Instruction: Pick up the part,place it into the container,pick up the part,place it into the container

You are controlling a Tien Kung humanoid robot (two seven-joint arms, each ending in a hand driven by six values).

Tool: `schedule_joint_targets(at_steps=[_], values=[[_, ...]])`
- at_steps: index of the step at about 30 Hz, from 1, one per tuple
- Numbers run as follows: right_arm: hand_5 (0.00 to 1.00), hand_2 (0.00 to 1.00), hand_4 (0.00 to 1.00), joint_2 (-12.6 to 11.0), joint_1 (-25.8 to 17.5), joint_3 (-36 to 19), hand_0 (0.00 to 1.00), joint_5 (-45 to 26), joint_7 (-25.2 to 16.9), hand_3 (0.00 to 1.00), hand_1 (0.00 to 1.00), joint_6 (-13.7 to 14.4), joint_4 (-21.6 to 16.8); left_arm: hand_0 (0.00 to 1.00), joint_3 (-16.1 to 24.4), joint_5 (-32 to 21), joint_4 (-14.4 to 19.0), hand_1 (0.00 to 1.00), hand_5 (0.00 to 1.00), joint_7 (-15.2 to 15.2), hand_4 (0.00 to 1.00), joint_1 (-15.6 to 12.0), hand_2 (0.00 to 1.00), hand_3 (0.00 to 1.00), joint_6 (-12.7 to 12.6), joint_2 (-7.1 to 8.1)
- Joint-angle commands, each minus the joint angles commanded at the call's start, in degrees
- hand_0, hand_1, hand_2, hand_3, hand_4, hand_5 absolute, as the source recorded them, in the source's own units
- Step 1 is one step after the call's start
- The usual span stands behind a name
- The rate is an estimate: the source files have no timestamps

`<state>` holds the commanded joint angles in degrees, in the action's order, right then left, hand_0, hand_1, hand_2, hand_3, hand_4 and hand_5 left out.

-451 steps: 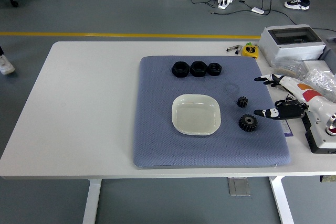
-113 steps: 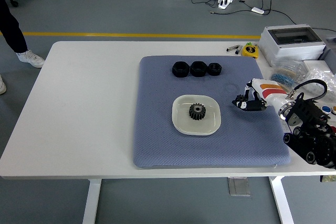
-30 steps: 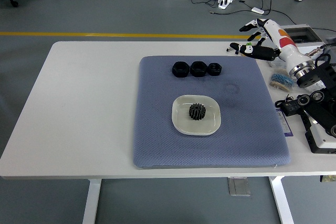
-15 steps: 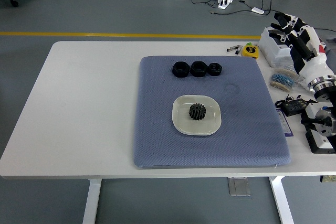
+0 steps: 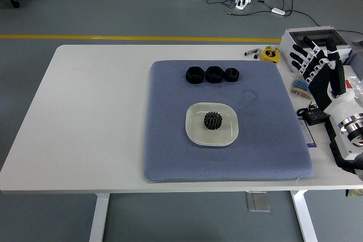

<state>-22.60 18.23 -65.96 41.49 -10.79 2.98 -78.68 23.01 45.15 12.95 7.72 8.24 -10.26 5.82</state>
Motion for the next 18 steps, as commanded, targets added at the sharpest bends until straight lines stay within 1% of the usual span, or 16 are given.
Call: schedule_joint_targets(at_steps=[3, 7, 8, 9, 12, 13, 14, 15, 18], values=[[0.998, 0.938, 0.998, 2.5, -3.2, -1.9, 0.998, 1.6, 0.6, 0.987, 0.957, 0.4, -1.1, 0.71, 0.4, 0.8, 0.0, 0.72, 0.659, 0.2, 0.685, 0.0, 0.754, 0.657, 0.2, -0.08], [0.998, 0.938, 0.998, 5.0, -6.9, -3.2, 0.998, 2.8, 1.0, 0.987, 0.957, 1.5, -2.2, 0.71, 0.6, 1.1, -0.1, 0.72, 0.659, 0.2, 0.685, 0.0, 0.754, 0.657, 0.1, -0.26], [0.998, 0.938, 0.998, 5.2, -7.6, -3.3, 0.998, 3.2, 1.3, 0.987, 0.957, 1.7, -2.4, 0.71, 0.5, 1.0, -0.1, 0.72, 0.659, 0.1, 0.685, 0.0, 0.754, 0.657, 0.1, -0.28], [0.998, 0.929, 0.998, 5.3, -8.4, -3.3, 0.998, 3.5, 1.6, 0.955, 0.936, 1.8, -2.6, 0.709, 0.4, 0.8, -0.1, 0.72, 0.659, 0.0, 0.683, 0.1, 0.753, 0.655, 0.1, -0.3], [0.998, 0.929, 0.998, 5.1, -10.8, -3.3, 0.998, 4.5, 2.7, 0.955, 0.936, 2.9, -2.8, 0.709, 0.0, 0.2, -0.1, 0.72, 0.659, -0.2, 0.683, 0.1, 0.753, 0.655, 0.0, -0.28], [0.998, 0.929, 0.998, 5.0, -11.4, -3.4, 0.998, 5.1, 2.9, 0.955, 0.936, 3.4, -2.7, 0.709, -0.1, 0.1, -0.1, 0.72, 0.659, -0.3, 0.683, 0.2, 0.753, 0.655, -0.1, -0.27], [0.998, 0.929, 0.998, 4.9, -12.1, -3.5, 0.998, 6.0, 3.1, 0.955, 0.936, 4.7, -2.6, 0.709, -0.3, -0.1, -0.1, 0.72, 0.659, -0.3, 0.683, 0.2, 0.753, 0.655, -0.1, -0.27], [0.998, 0.795, 0.998, 4.9, -12.6, -3.7, 0.748, 6.6, 3.3, 0.8, 0.76, 5.8, -2.5, 0.708, -0.3, -0.1, -0.1, 0.719, 0.661, -0.4, 0.684, 0.3, 0.75, 0.654, -0.1, -0.26], [0.998, 0.795, 0.998, 5.2, -13.8, -4.6, 0.748, 7.5, 2.4, 0.8, 0.76, 7.7, -2.5, 0.708, -0.4, -0.2, -0.1, 0.719, 0.661, -0.4, 0.684, 0.2, 0.75, 0.654, -0.1, -0.23]])
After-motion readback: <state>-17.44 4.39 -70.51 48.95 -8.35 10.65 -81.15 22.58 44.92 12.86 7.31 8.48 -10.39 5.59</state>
